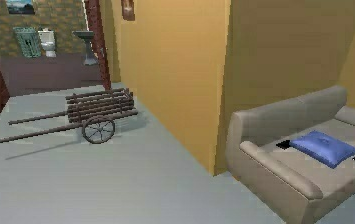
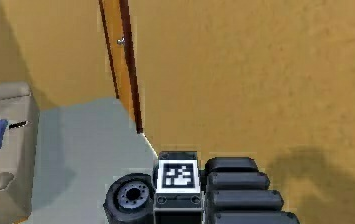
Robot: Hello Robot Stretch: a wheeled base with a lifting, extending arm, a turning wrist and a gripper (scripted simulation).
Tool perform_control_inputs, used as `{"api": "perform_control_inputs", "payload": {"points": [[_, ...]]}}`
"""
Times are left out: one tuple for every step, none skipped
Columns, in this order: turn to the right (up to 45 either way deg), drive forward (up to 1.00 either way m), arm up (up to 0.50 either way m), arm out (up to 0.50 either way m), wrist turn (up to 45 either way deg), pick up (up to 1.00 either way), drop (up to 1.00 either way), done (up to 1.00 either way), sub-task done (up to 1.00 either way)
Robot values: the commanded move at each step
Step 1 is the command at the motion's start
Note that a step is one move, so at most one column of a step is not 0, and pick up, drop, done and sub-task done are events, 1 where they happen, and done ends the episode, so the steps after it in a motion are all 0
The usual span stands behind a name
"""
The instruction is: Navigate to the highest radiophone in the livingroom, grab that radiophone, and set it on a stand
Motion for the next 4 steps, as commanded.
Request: {"api": "perform_control_inputs", "payload": {"points": [[6.0,0.0,0.0,0.0,0.0,0.0,0.0,0.0,0.0],[0.0,0.4,0.0,0.0,0.0,0.0,0.0,0.0,0.0],[-42.0,0.0,0.0,0.0,0.0,0.0,0.0,0.0,0.0],[0.0,0.55,0.0,0.0,0.0,0.0,0.0,0.0,0.0]]}}
